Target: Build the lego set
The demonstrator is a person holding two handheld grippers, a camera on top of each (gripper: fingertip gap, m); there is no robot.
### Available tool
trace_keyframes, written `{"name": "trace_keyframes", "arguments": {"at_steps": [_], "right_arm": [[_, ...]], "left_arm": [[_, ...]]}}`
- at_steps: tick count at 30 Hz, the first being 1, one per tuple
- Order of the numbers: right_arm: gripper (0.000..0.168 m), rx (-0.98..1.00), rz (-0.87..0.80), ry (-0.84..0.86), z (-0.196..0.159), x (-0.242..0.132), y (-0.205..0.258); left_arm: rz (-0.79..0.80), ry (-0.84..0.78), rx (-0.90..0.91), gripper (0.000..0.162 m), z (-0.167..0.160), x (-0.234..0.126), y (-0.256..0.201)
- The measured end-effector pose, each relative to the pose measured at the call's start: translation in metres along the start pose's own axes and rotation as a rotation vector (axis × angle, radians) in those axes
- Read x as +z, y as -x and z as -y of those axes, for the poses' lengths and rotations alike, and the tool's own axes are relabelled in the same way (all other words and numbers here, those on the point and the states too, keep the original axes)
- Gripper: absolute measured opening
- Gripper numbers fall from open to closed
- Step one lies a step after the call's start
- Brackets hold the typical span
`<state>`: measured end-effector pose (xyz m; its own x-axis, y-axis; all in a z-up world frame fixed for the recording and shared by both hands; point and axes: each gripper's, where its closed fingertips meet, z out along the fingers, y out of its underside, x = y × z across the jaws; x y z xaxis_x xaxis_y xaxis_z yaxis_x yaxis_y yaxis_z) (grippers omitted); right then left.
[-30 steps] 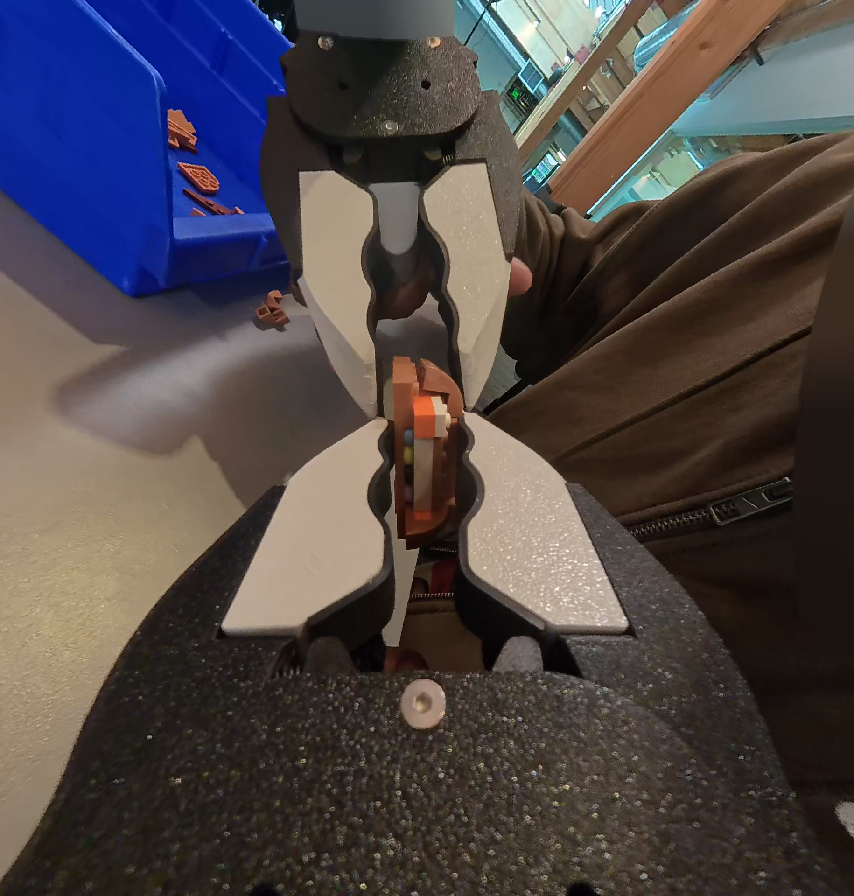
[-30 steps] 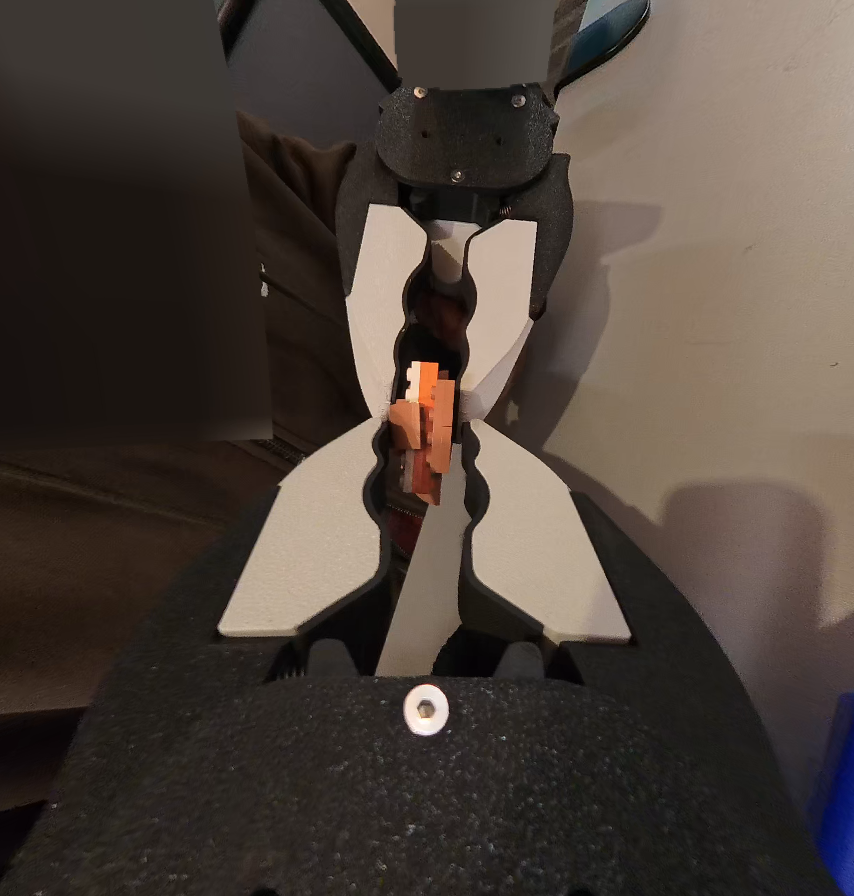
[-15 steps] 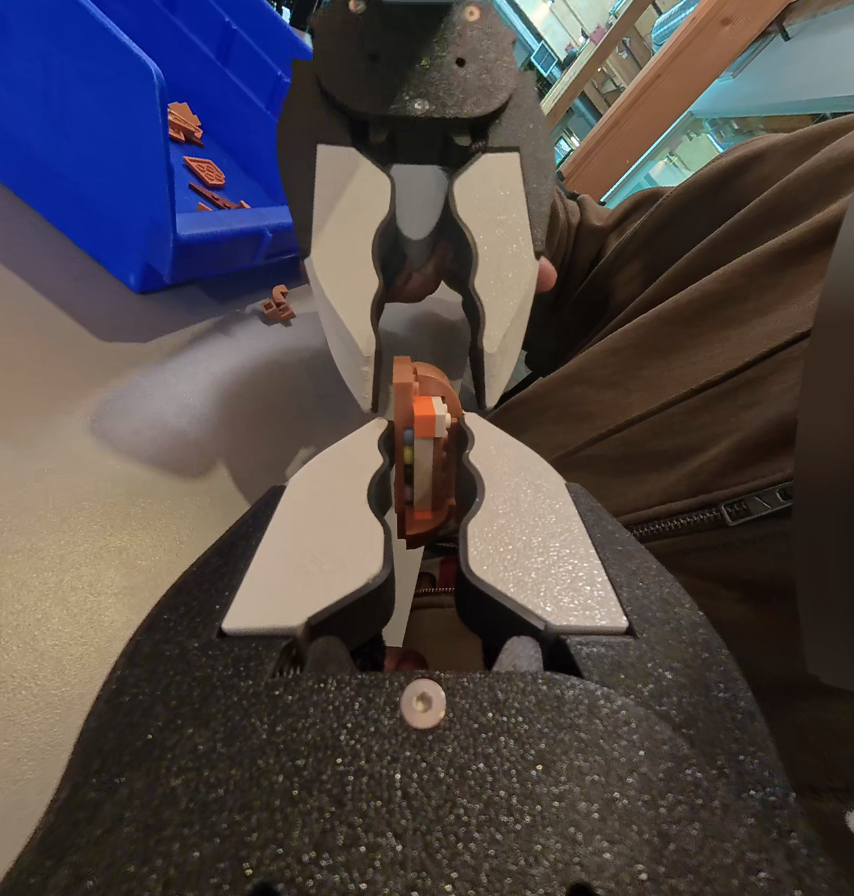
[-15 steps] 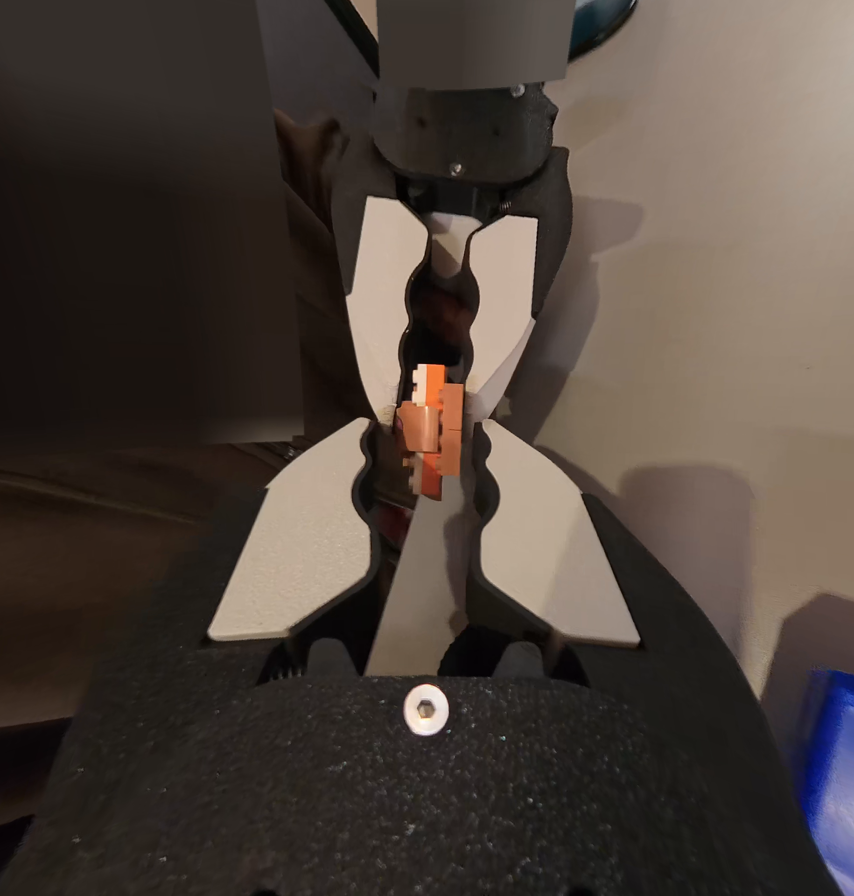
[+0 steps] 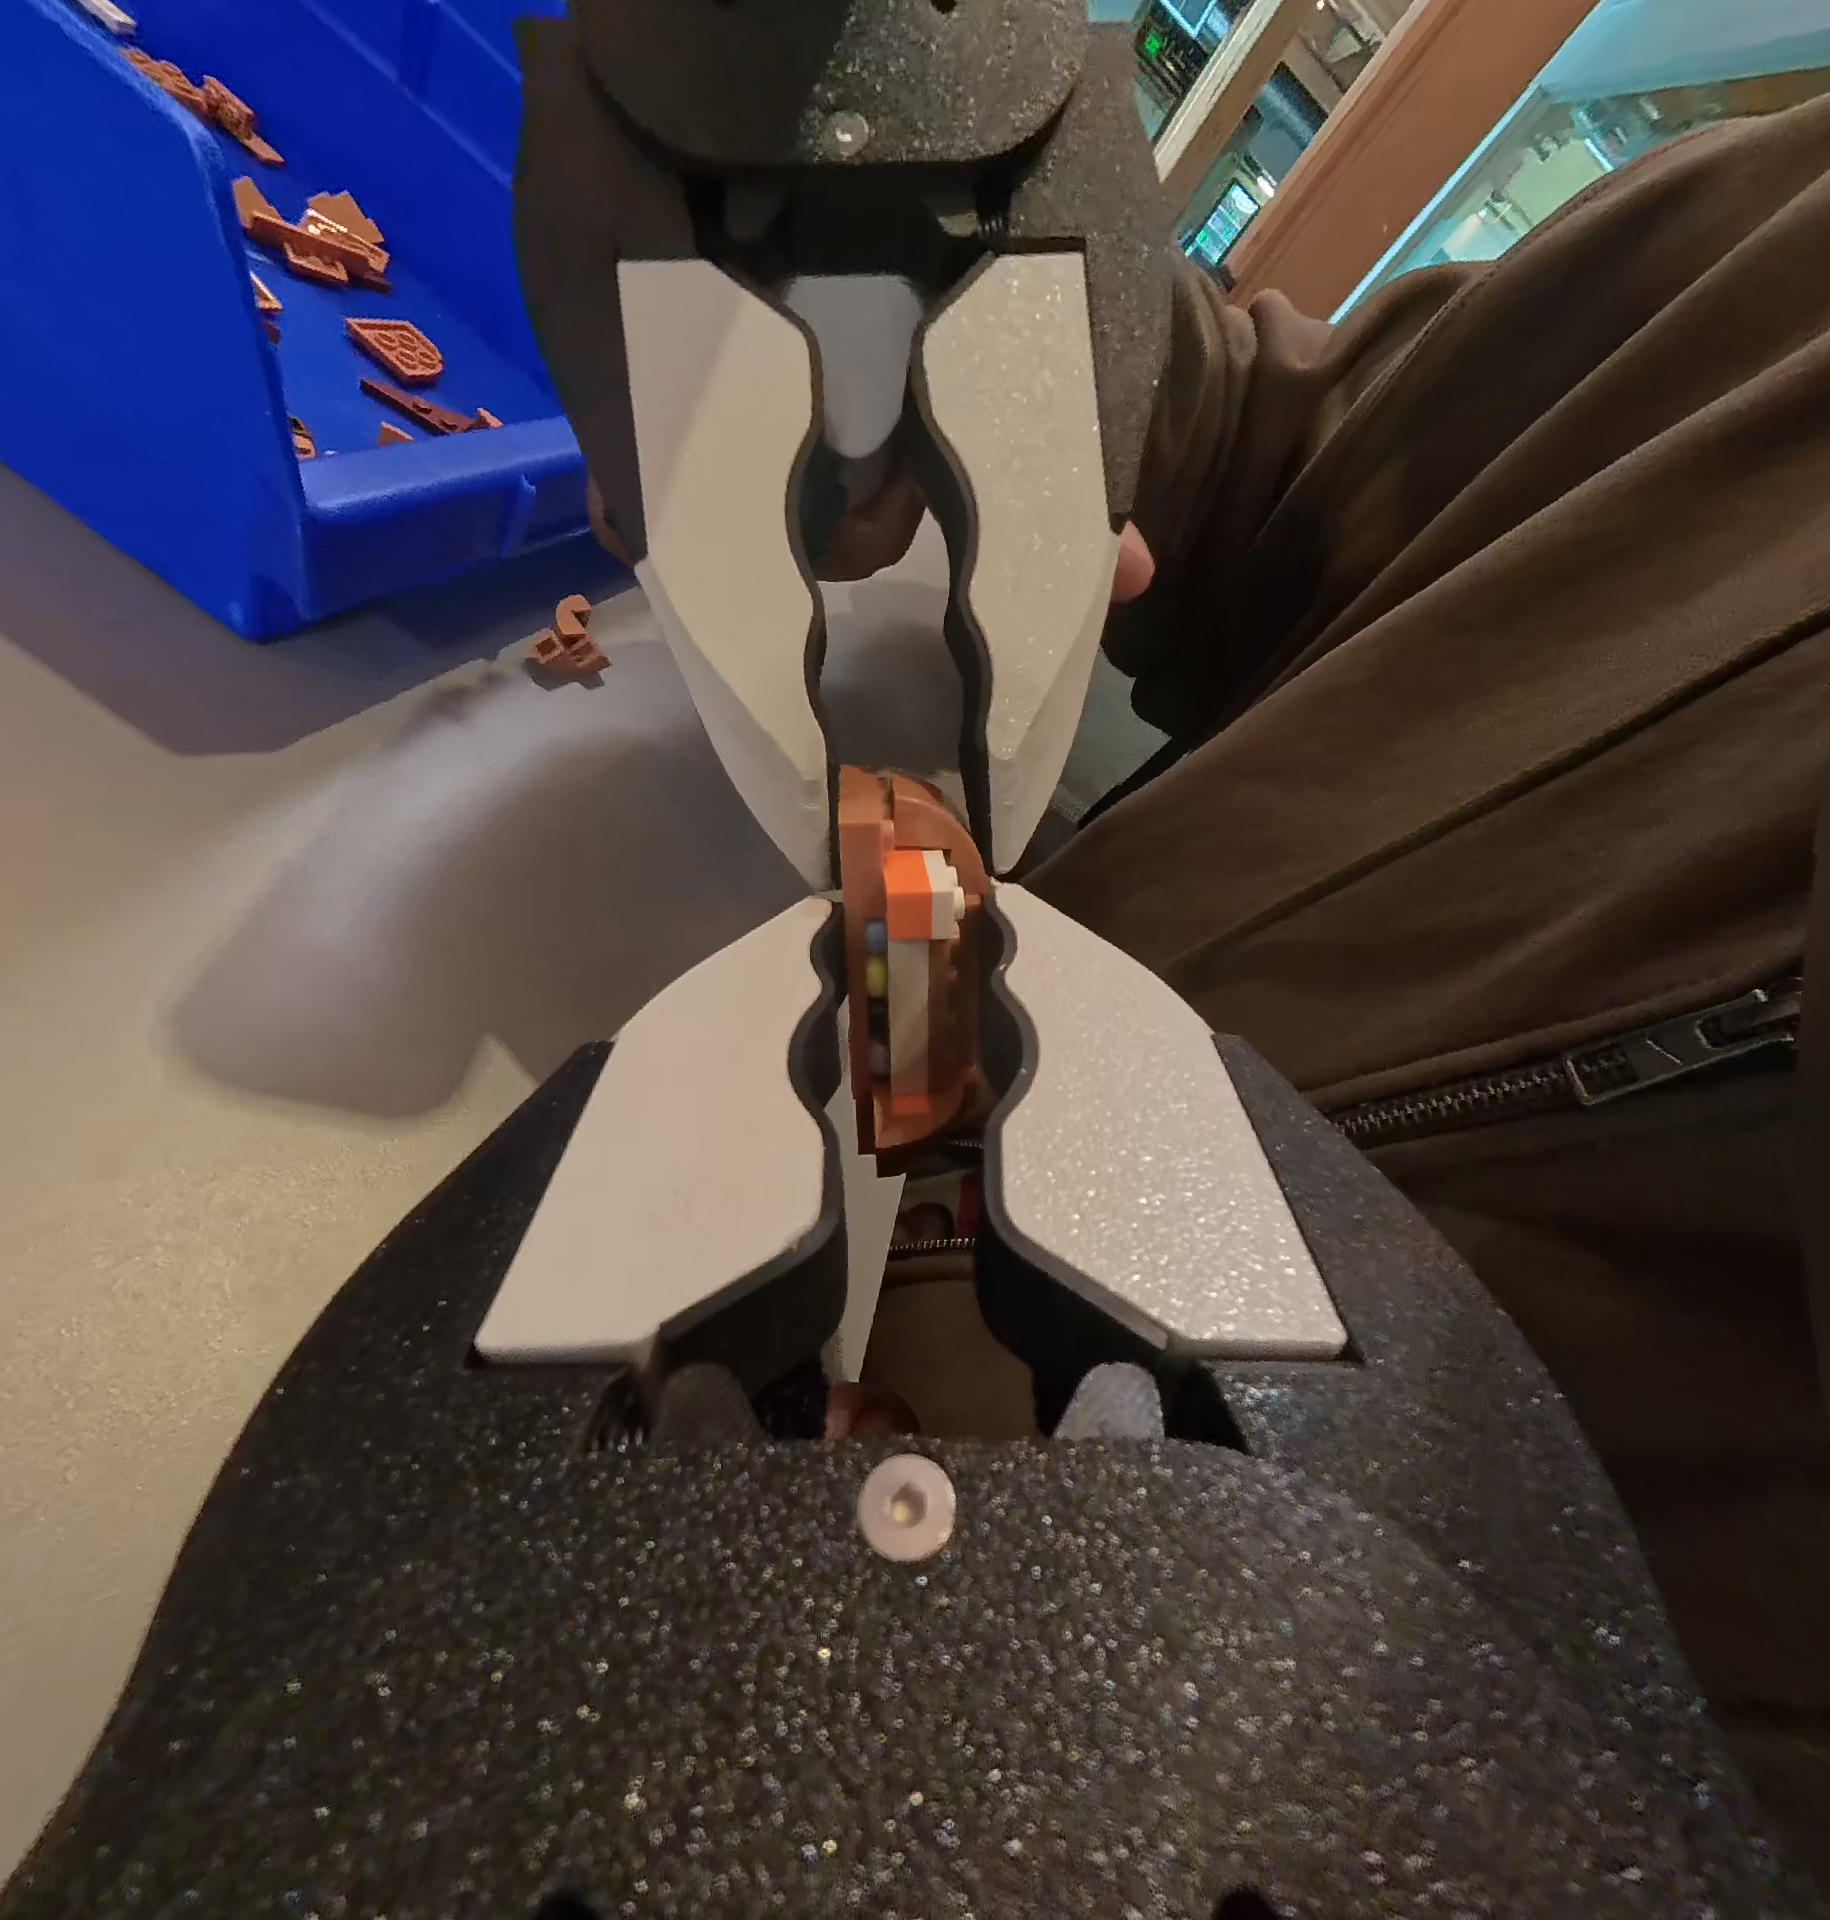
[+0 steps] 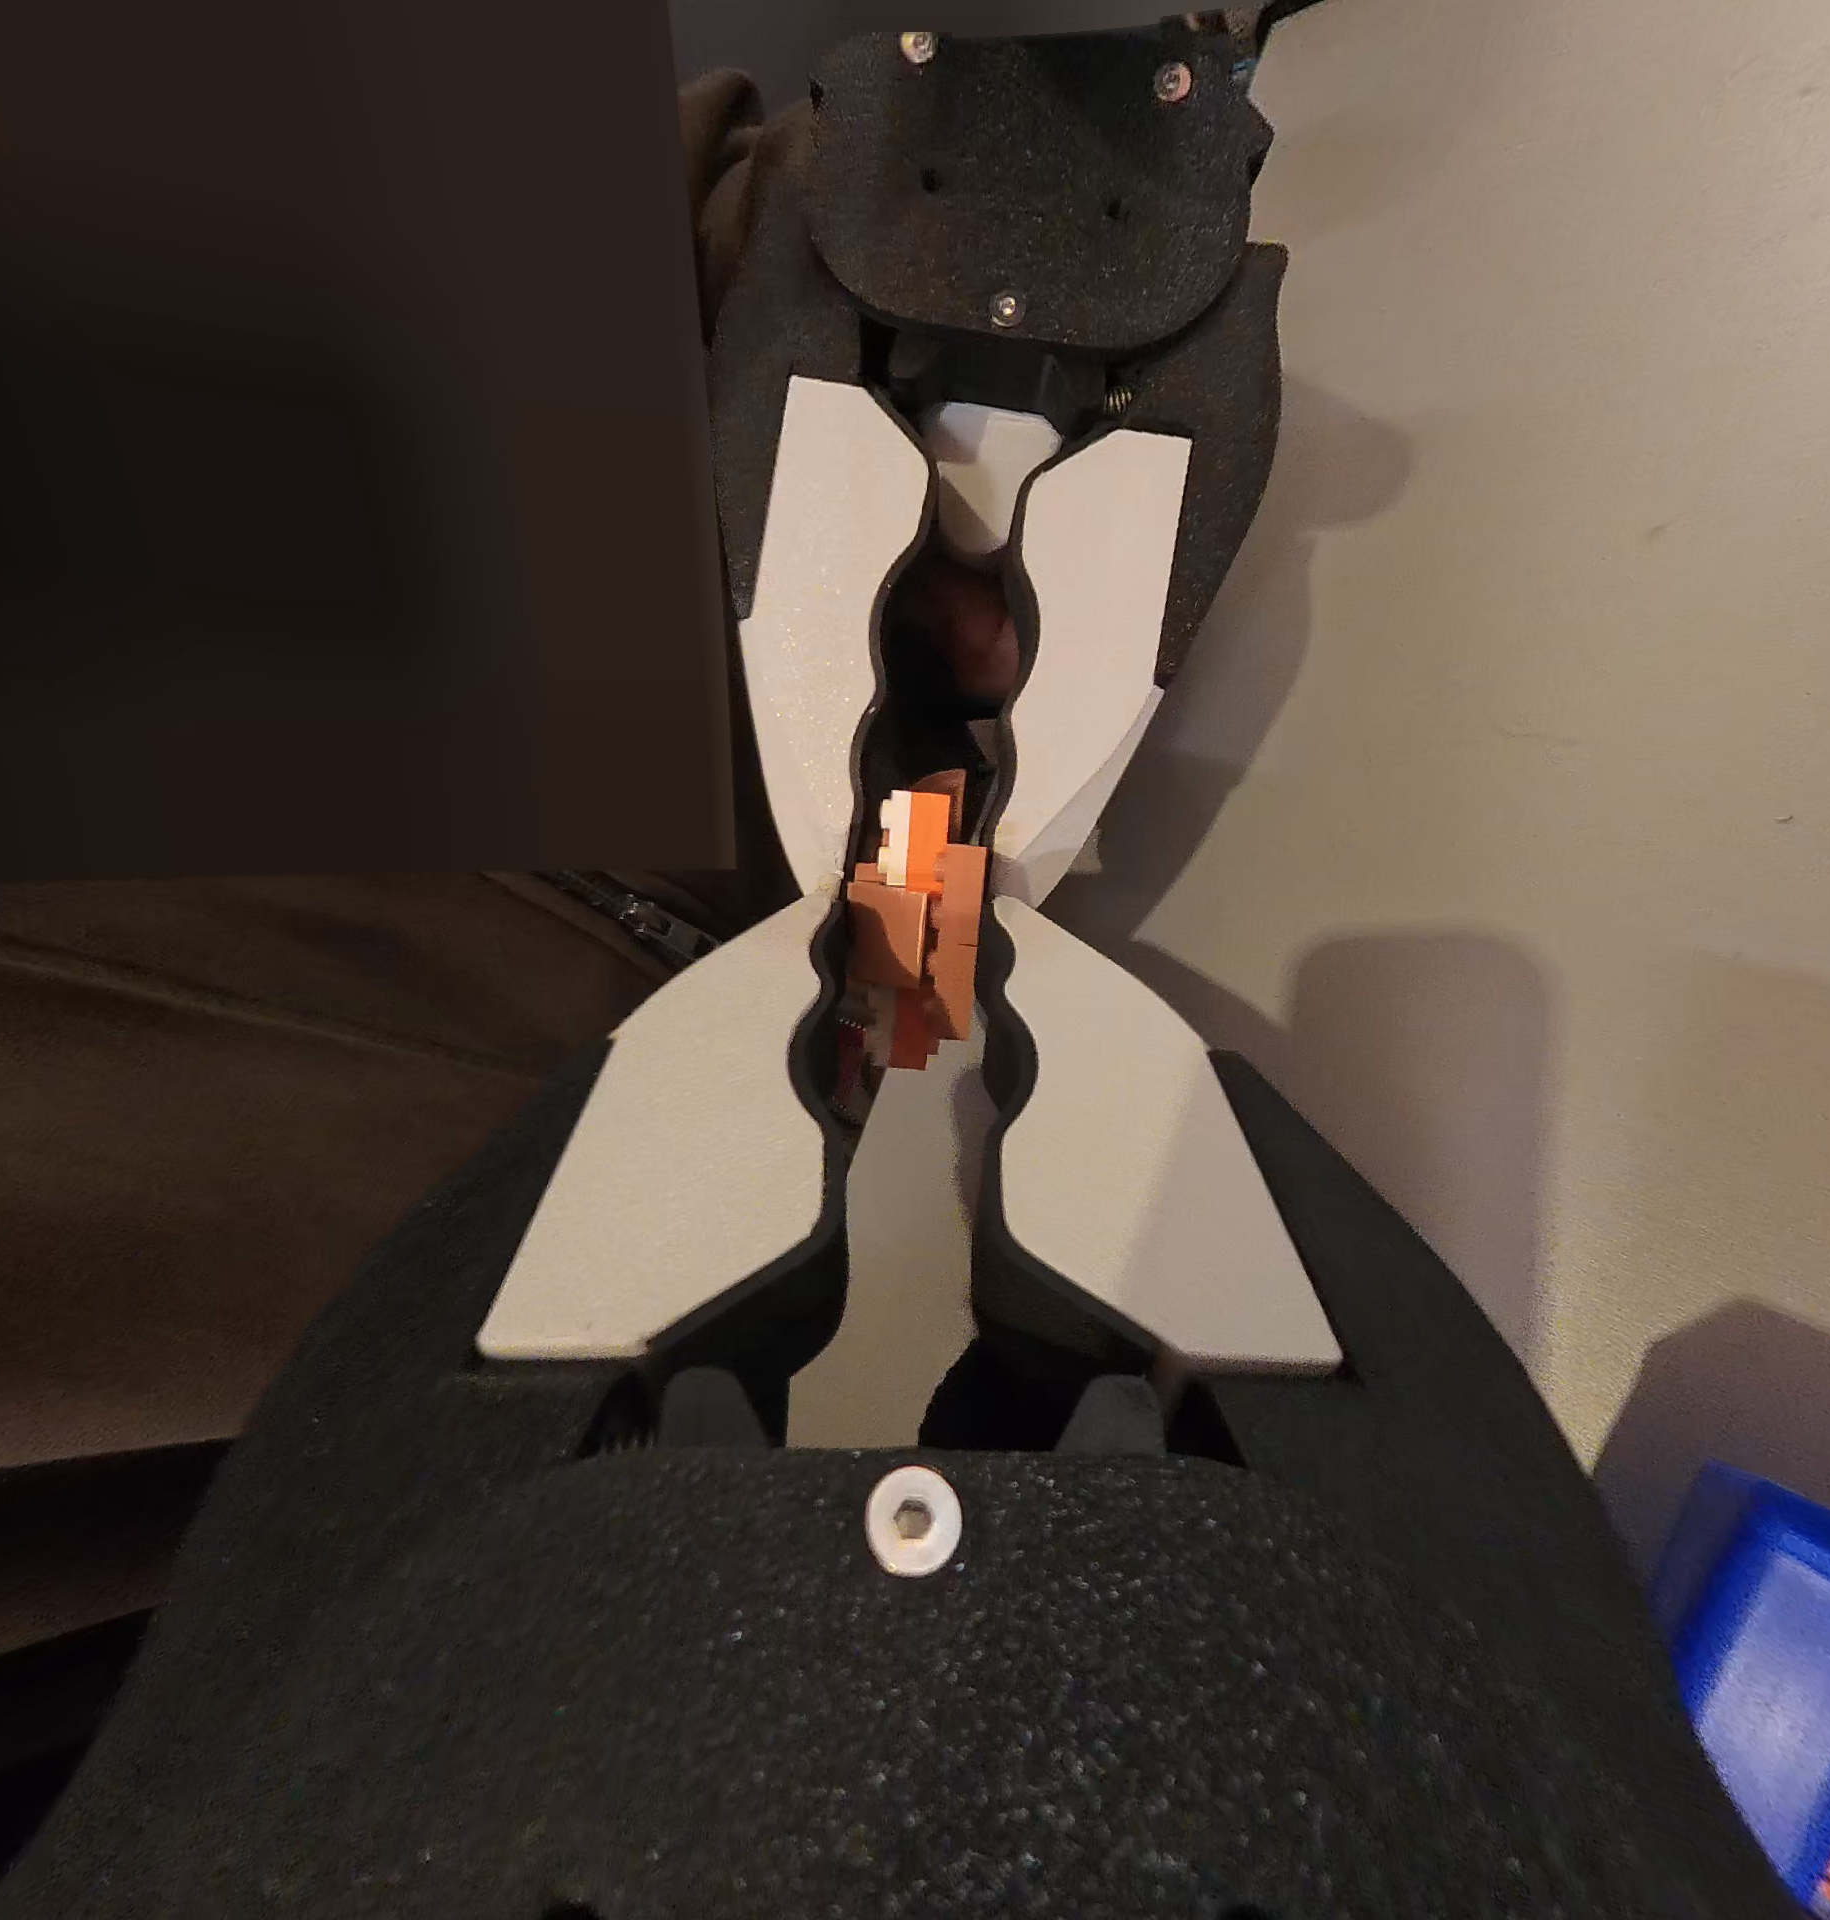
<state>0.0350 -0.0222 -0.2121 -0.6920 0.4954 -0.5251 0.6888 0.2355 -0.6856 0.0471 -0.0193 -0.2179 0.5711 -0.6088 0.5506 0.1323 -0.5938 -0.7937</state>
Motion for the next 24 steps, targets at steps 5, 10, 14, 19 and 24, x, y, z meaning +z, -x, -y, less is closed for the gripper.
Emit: {"name": "trace_keyframes", "arguments": {"at_steps": [5, 10, 14, 19, 24], "right_arm": [[0.023, 0.007, 0.036, -0.003, 0.0004, -0.0007, 0.0023], [0.023, 0.008, 0.061, -0.002, -0.0002, -0.0018, 0.0048], [0.023, 0.016, 0.071, -0.008, -0.0011, -0.0022, 0.0043], [0.023, 0.024, 0.053, -0.004, -0.0028, -0.0024, 0.0024], [0.031, 0.044, 0.056, -0.021, -0.0030, -0.0029, 0.0021]], "left_arm": [[0.000, 0.006, 0.017, 0.024, 0.0012, 0.0005, -0.0017], [0.001, 0.015, 0.037, 0.024, 0.0020, 0.0015, -0.0040], [0.004, 0.021, 0.045, 0.024, 0.0018, 0.0022, -0.0032], [0.001, 0.020, 0.034, 0.024, 0.0006, 0.0039, -0.0007], [-0.026, 0.001, 0.049, 0.024, 0.0007, 0.0042, -0.0041]]}}
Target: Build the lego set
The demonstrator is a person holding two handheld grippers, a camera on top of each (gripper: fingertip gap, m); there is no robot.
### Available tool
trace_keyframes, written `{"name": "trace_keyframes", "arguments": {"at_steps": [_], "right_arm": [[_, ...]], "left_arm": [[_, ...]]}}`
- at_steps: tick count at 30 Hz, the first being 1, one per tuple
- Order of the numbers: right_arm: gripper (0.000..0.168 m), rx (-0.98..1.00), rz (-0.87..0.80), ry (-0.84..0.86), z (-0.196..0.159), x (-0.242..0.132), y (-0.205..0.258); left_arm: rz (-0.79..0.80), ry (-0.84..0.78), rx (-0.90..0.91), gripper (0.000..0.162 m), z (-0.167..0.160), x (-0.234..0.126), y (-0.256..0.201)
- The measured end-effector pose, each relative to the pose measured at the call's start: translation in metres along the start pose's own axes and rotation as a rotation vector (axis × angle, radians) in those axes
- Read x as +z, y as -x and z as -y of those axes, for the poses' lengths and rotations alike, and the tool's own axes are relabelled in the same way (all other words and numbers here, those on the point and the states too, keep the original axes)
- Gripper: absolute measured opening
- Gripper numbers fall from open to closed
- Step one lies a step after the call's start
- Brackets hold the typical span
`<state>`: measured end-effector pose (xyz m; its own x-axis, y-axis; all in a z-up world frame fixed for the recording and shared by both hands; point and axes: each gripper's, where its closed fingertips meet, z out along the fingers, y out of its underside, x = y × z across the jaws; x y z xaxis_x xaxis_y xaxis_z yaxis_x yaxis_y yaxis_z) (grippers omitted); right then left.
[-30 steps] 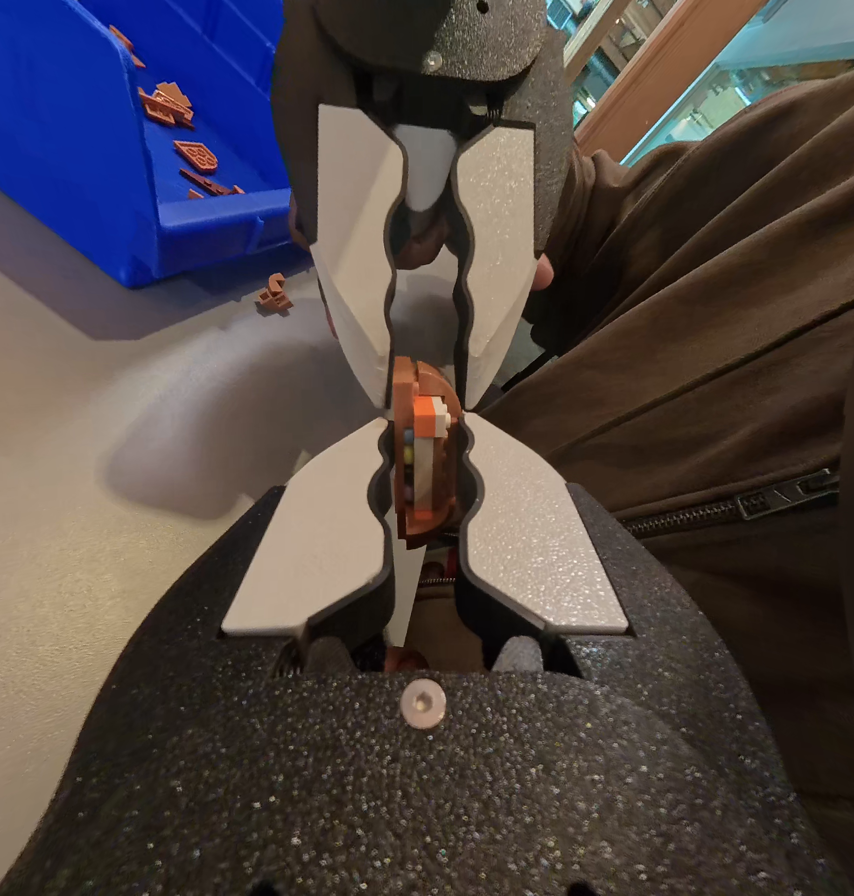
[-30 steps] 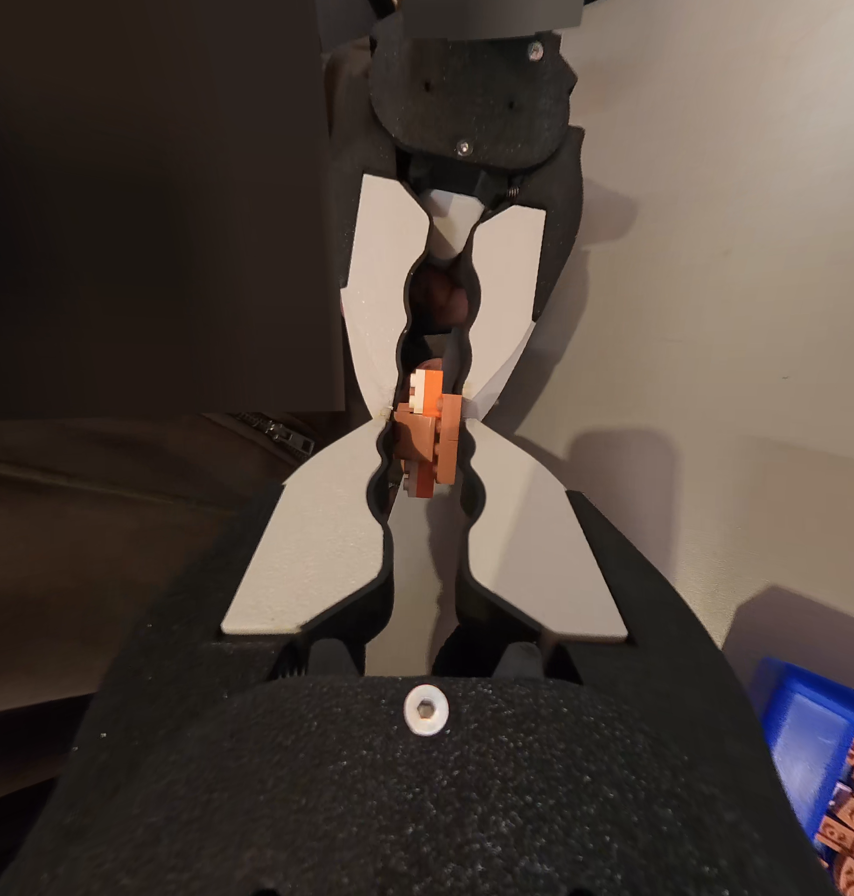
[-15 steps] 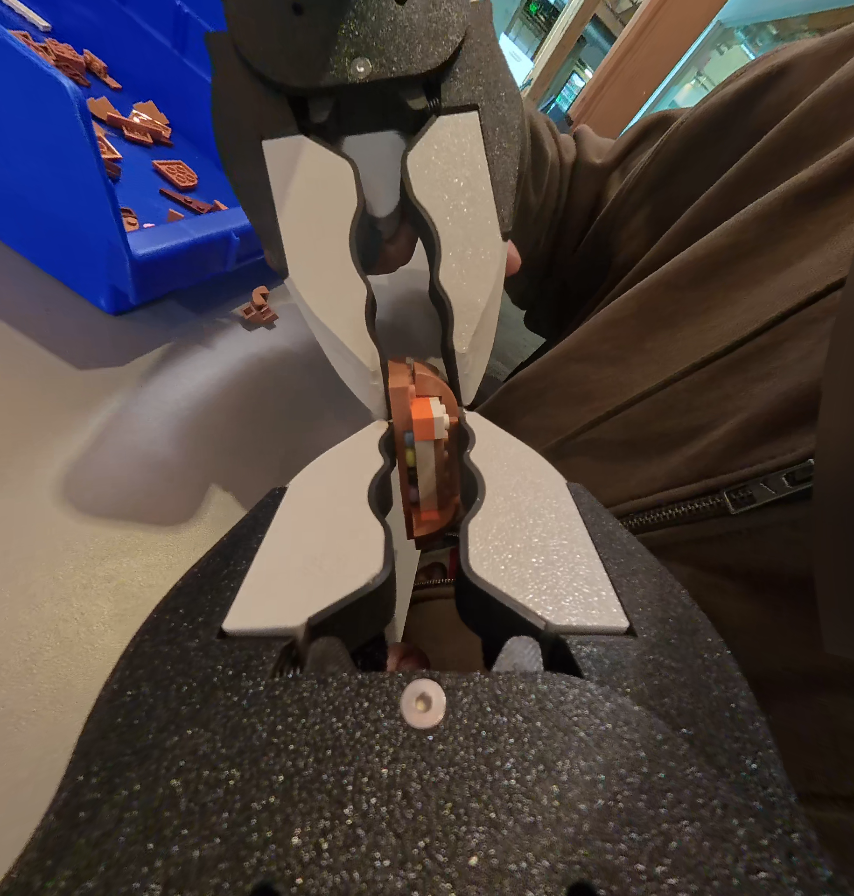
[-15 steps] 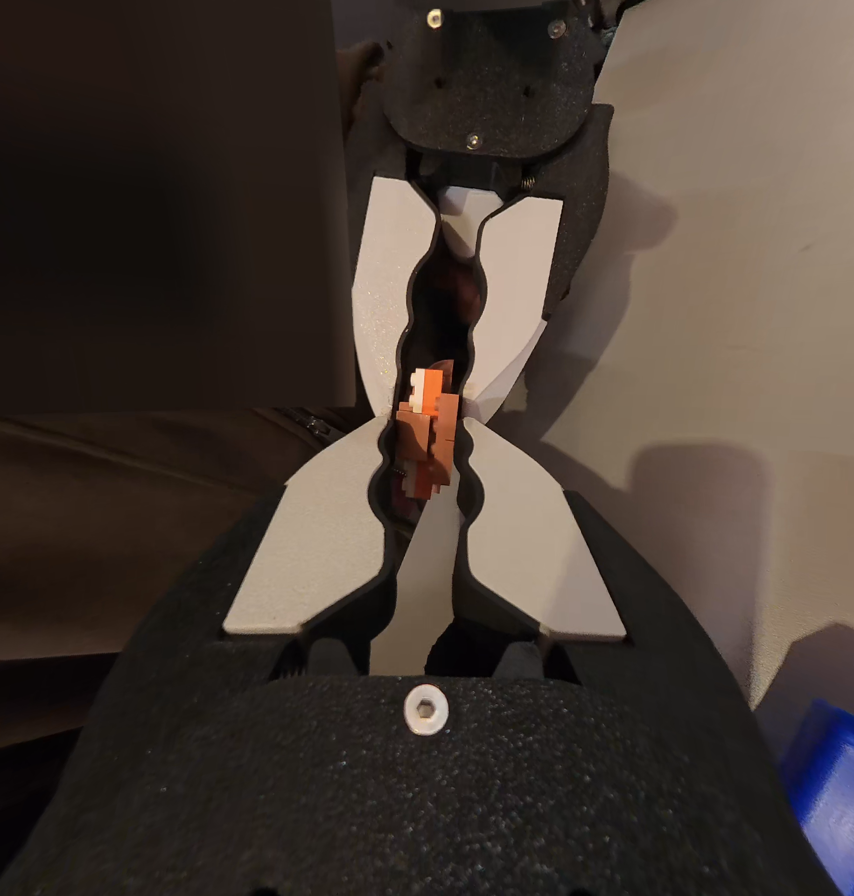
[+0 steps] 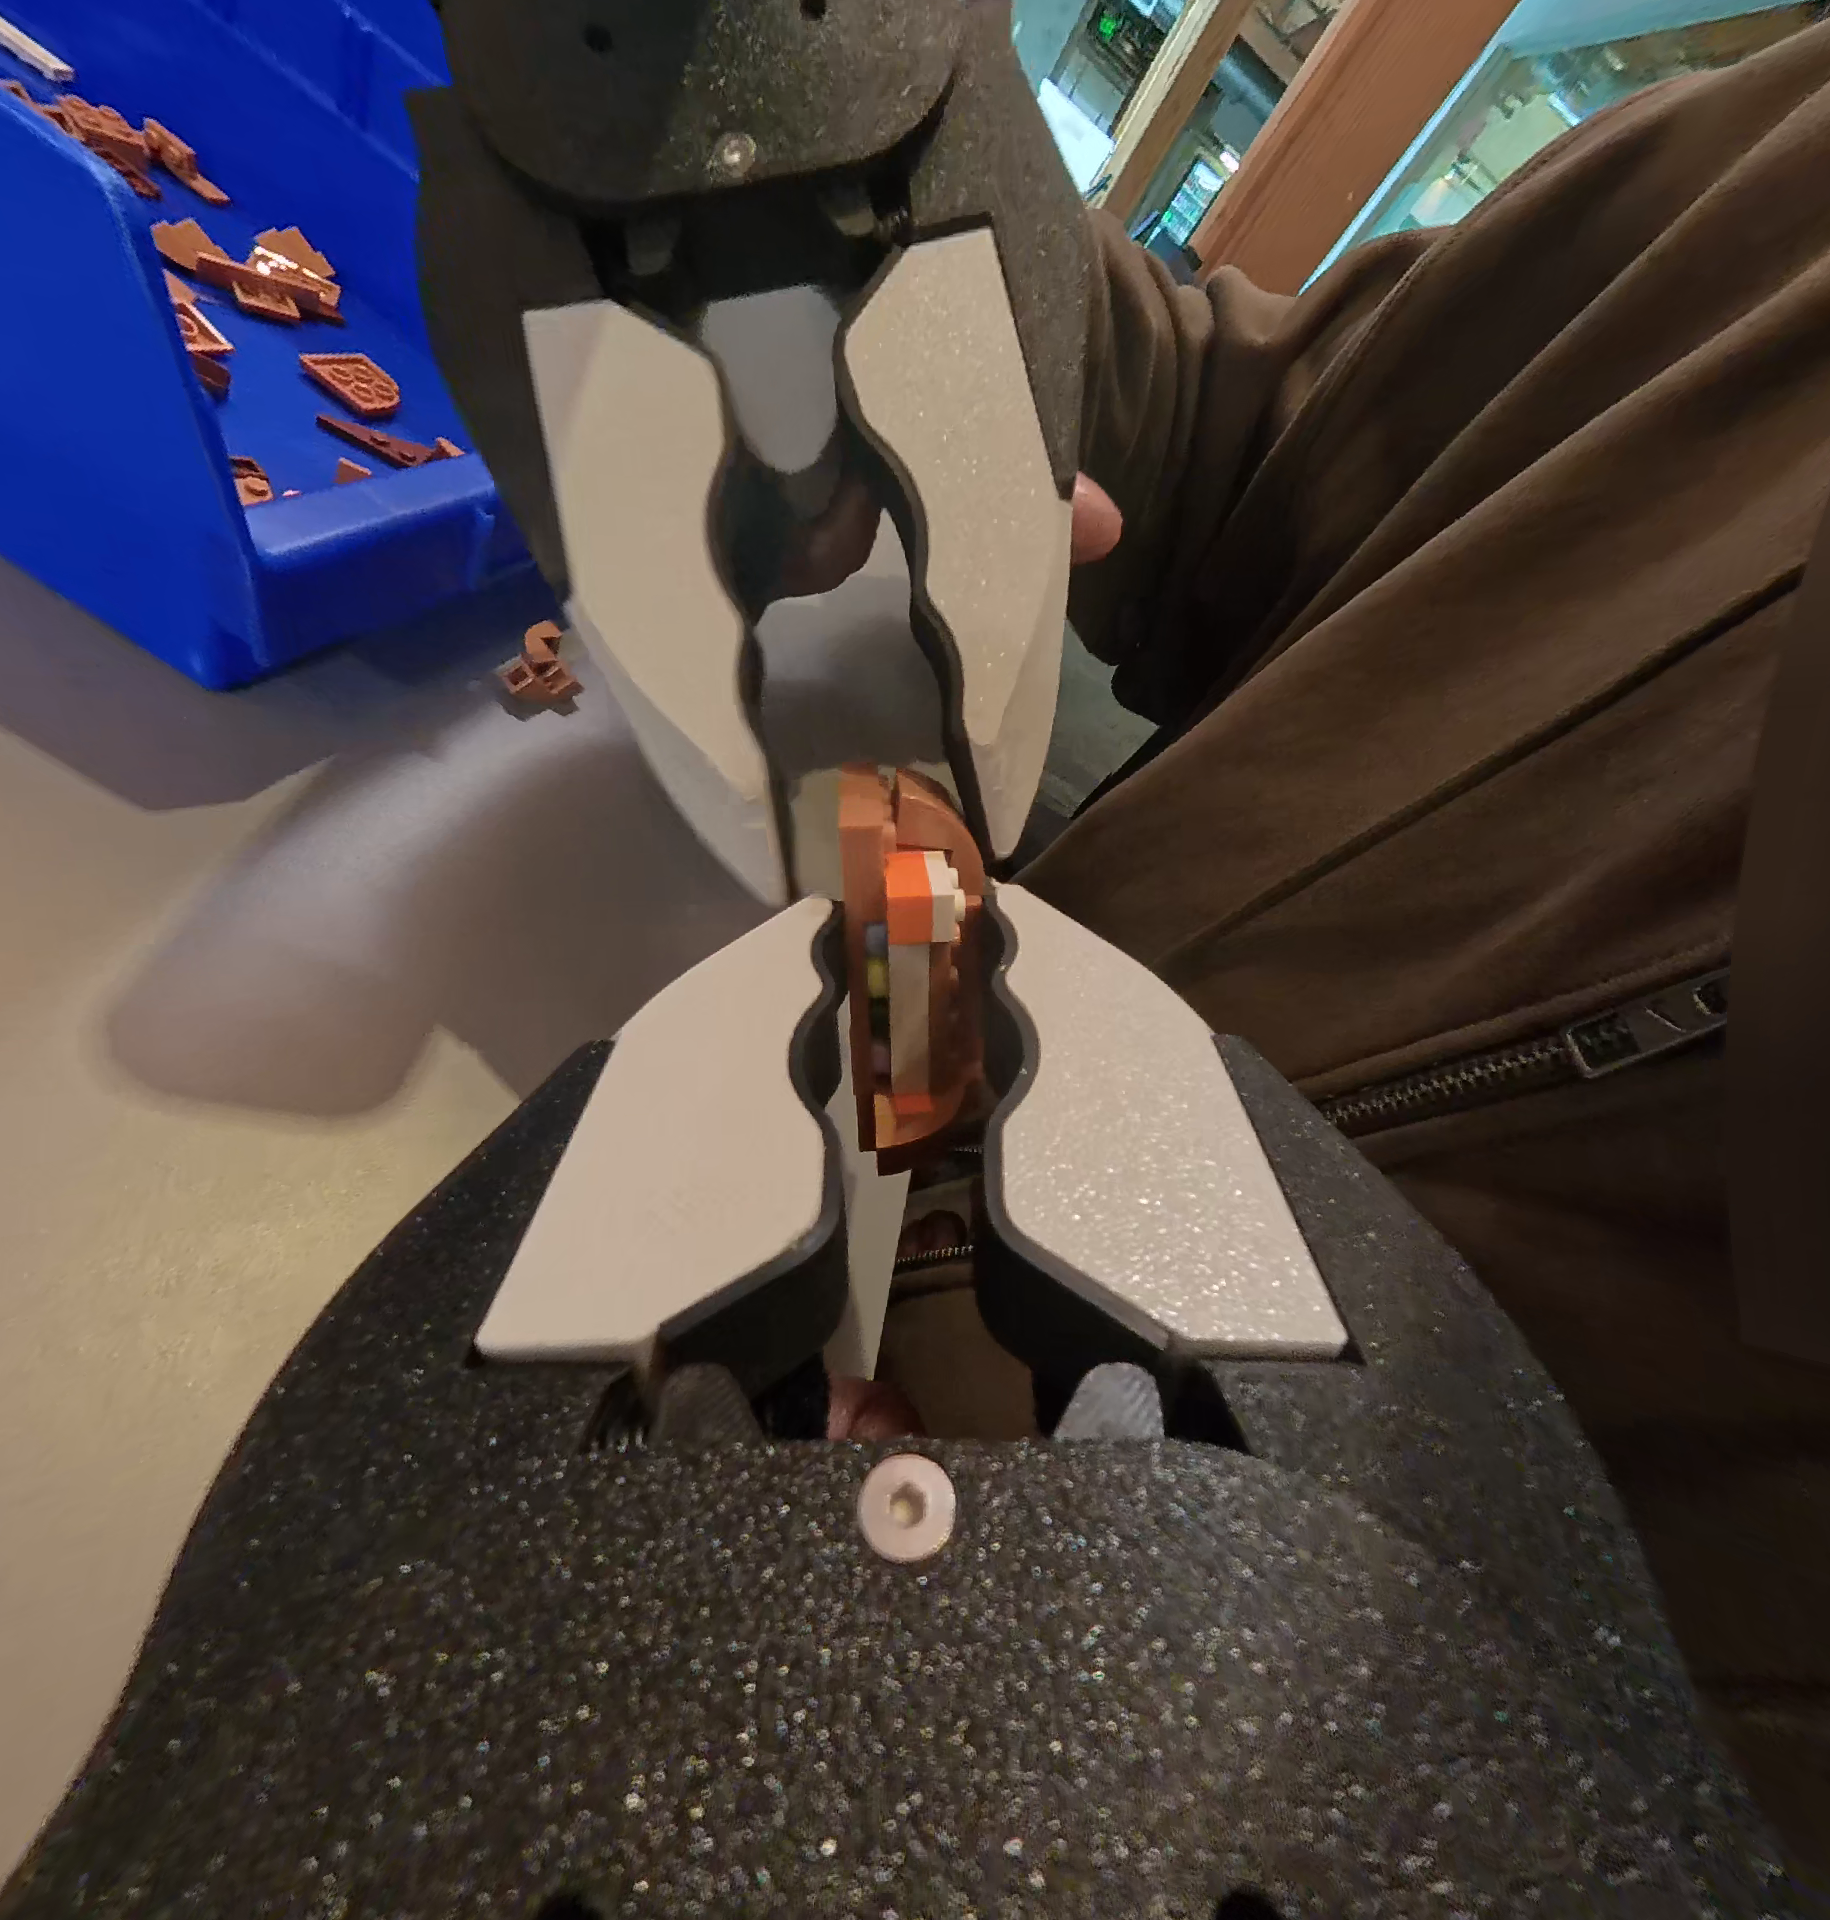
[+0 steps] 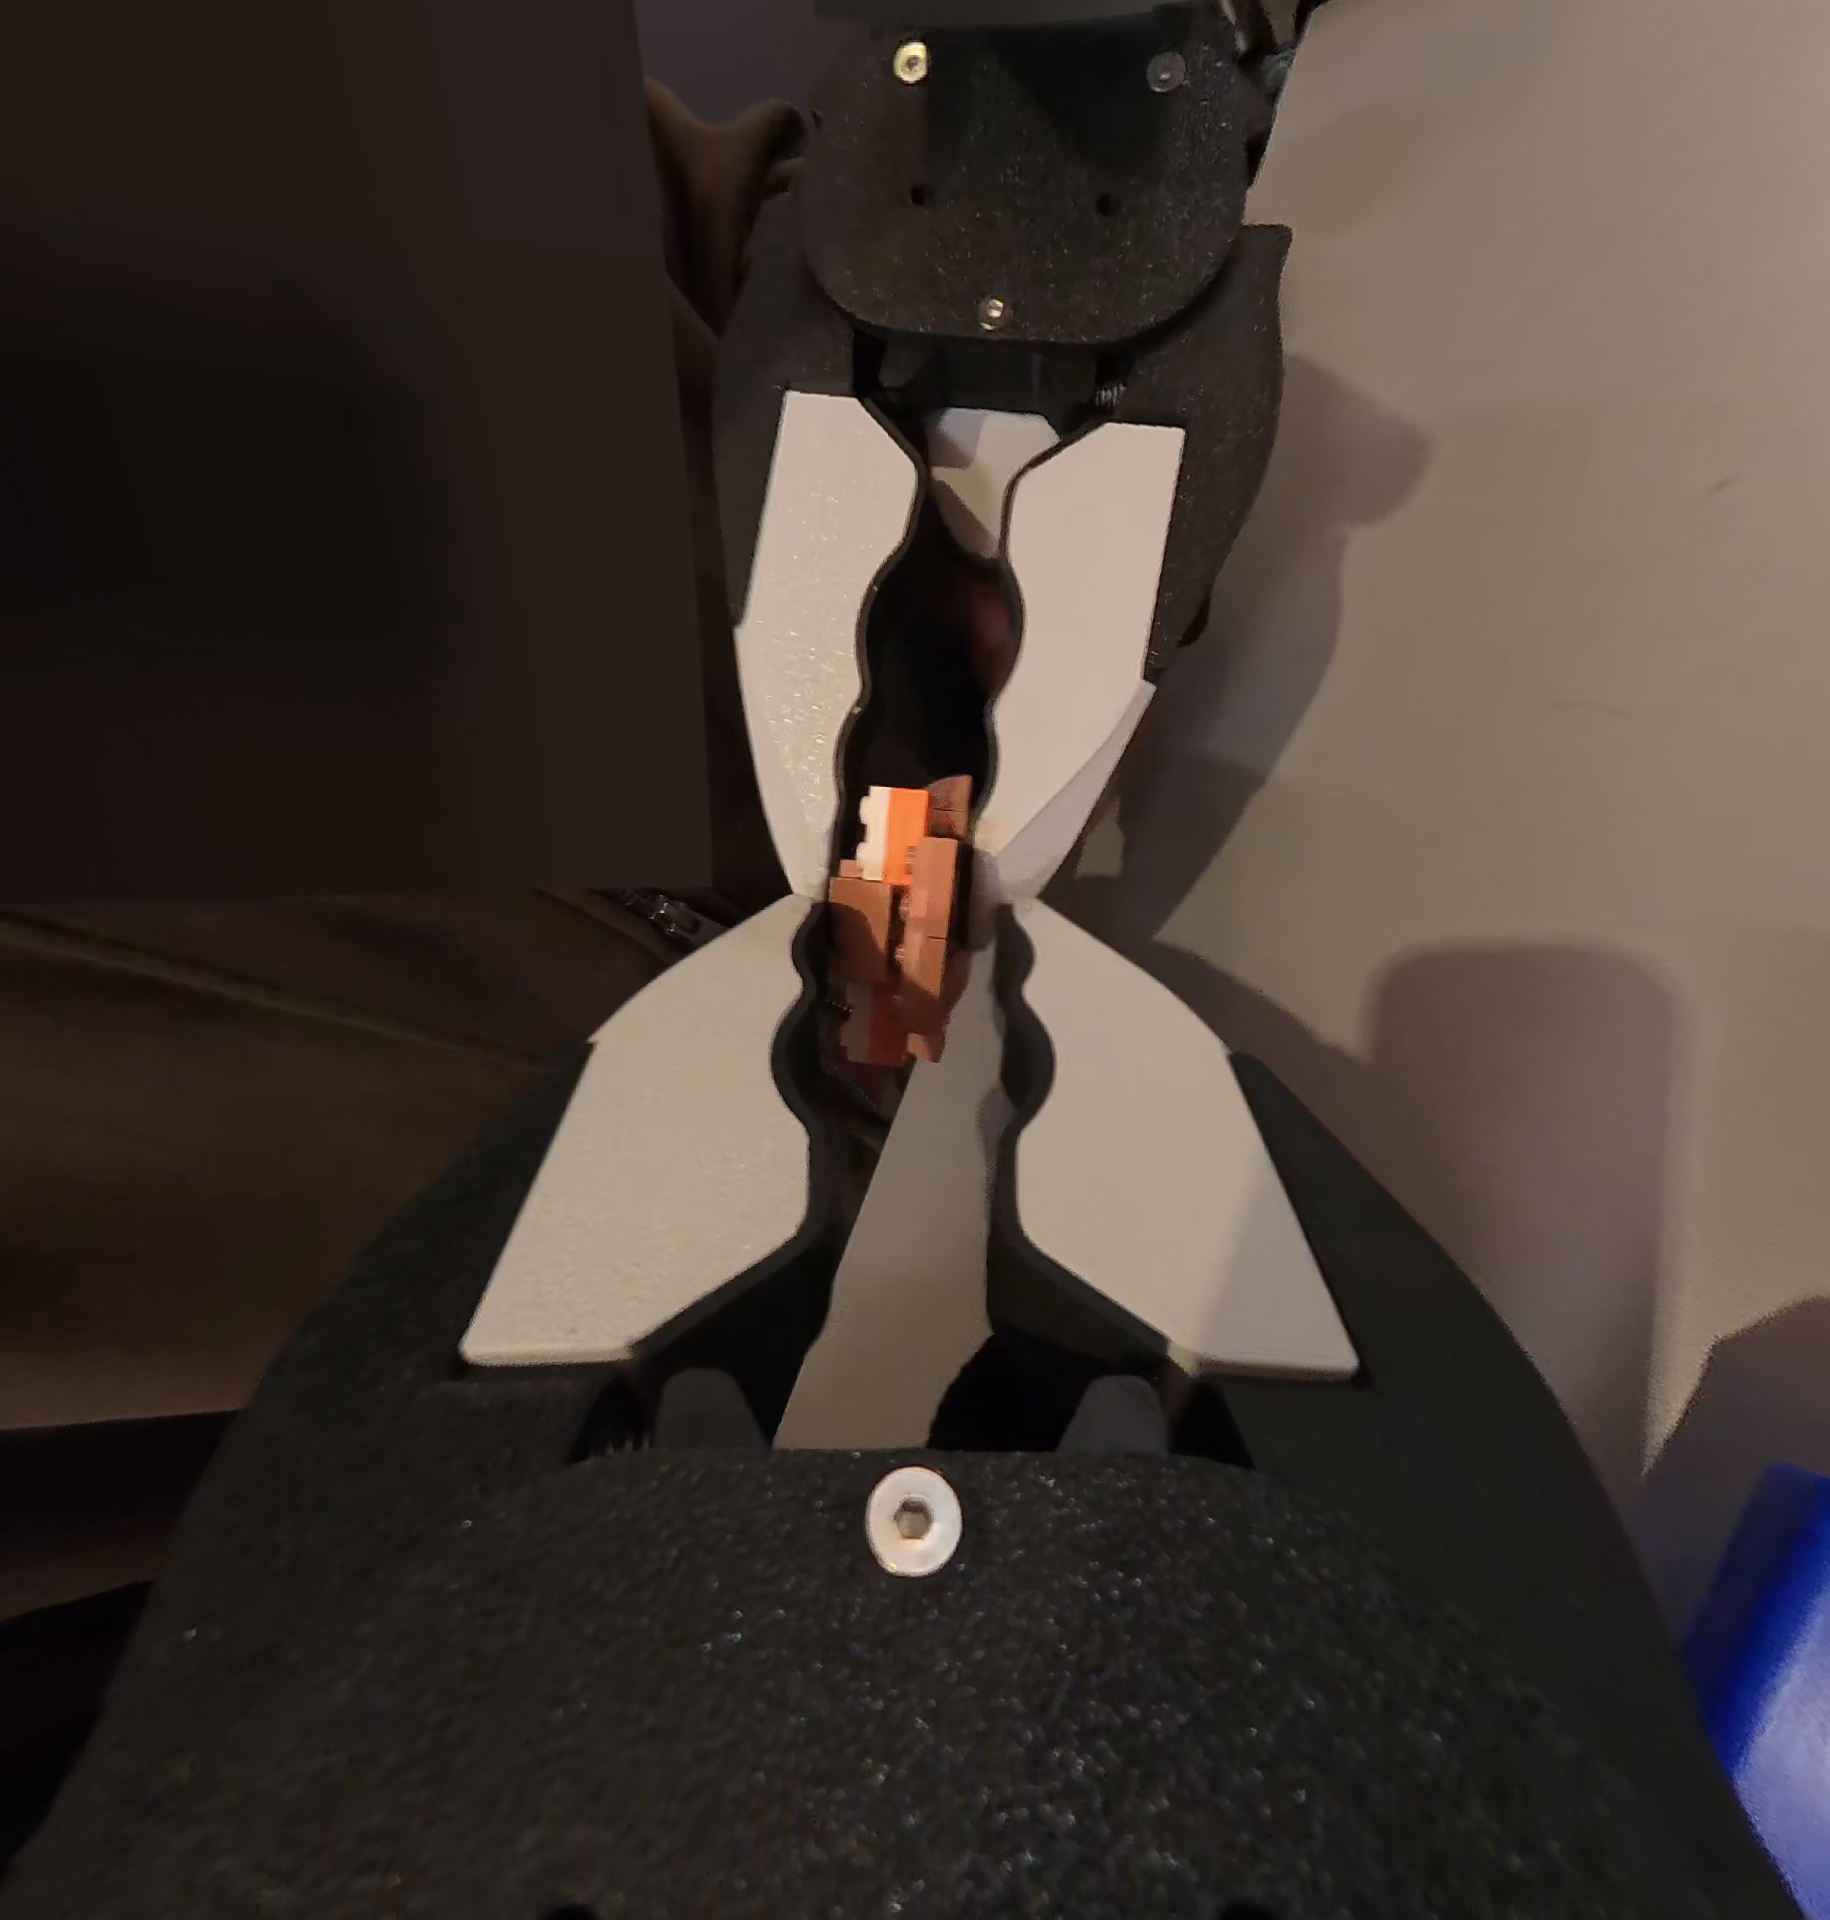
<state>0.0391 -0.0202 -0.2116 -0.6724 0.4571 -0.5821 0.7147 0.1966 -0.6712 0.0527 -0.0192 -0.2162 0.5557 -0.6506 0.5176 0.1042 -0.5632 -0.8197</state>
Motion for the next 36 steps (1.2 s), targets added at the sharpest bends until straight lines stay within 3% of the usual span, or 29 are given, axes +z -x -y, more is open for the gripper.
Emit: {"name": "trace_keyframes", "arguments": {"at_steps": [1, 19, 24, 36], "right_arm": [[0.036, 0.008, -0.001, -0.003, 0.000, 0.000, -0.001], [0.030, 0.076, 0.093, -0.060, 0.006, -0.002, 0.006], [0.023, 0.076, 0.092, -0.047, 0.005, -0.002, 0.006], [0.023, 0.039, -0.020, 0.004, 0.000, -0.001, -0.001]], "left_arm": [[-0.005, -0.003, 0.002, 0.024, 0.001, 0.000, -0.001], [0.004, -0.026, 0.092, 0.024, 0.005, -0.003, -0.005], [0.034, -0.014, 0.121, 0.024, 0.003, -0.004, -0.001], [0.079, 0.017, 0.075, 0.024, -0.001, -0.001, 0.007]]}}
